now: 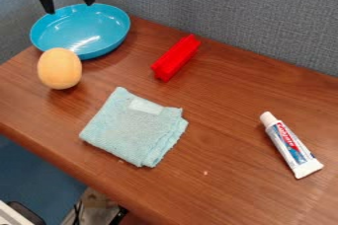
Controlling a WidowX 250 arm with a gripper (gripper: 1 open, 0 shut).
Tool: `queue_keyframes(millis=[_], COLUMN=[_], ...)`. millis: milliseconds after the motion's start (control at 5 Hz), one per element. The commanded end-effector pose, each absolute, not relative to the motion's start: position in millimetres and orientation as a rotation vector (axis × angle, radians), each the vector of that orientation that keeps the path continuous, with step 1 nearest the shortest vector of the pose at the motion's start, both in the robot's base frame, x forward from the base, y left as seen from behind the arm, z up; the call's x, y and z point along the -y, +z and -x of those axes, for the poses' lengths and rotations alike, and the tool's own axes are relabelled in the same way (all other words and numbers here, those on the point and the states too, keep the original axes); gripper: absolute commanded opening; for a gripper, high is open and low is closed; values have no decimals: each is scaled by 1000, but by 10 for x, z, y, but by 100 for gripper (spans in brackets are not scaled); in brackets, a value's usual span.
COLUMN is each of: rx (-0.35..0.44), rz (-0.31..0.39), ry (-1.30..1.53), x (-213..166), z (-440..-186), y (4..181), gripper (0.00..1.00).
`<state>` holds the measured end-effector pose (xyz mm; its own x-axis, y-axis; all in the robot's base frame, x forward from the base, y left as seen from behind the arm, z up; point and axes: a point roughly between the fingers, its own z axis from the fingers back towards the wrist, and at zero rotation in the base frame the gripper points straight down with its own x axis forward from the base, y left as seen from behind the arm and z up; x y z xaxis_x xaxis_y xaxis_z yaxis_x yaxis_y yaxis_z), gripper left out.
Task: Put the yellow ball on the blue plate
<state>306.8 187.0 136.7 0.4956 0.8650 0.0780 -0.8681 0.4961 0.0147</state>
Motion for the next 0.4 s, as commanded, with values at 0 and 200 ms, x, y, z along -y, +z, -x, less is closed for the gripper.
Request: queue_keyframes(millis=[0,200], rx=[116,115], rz=[-70,-74], ry=[1038,1033], x=[-1933,-1936], z=[-3100,-3109], y=[1507,1491], gripper=[100,100])
